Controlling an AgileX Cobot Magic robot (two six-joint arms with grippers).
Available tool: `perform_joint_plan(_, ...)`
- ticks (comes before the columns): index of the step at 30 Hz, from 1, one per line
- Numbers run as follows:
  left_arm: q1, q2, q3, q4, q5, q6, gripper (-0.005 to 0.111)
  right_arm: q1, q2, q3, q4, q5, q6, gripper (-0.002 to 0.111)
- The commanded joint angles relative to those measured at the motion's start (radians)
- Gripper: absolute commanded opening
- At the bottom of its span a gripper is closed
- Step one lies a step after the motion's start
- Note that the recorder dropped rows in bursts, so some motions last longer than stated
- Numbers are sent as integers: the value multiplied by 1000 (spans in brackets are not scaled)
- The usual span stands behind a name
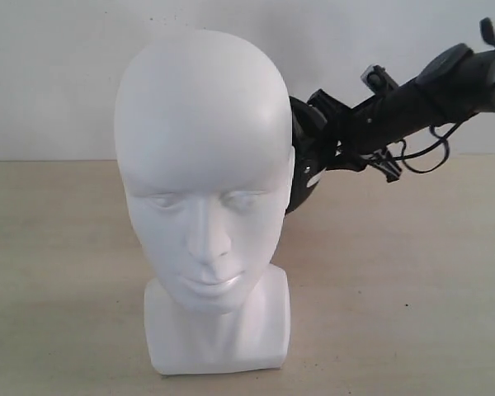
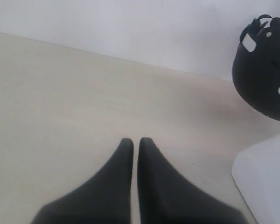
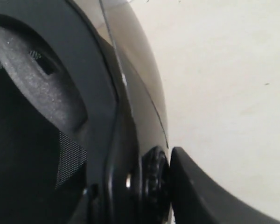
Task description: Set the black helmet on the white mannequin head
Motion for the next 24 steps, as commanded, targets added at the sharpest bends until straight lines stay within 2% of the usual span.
perform_joint_plan(1,2,-4,4,-6,-3,6,4,-60,-89,-11,-127,116,28,0)
perform_joint_plan(7,2,-4,4,-6,-3,6,4,-143,-187,2,-231,278,6,0)
perform_joint_plan(14,2,-4,4,-6,-3,6,4,-324,-530,420,-219,255,-189,0)
perform_joint_plan(17,2,-4,4,-6,-3,6,4,-324,-618,587,-208,236,-286,0)
perform_joint_plan(21,2,-4,4,-6,-3,6,4,-325,-714,772,-194,150,-321,0)
perform_joint_plan(24,2,-4,4,-6,-3,6,4,-327,-758,830,-193,99,-351,0)
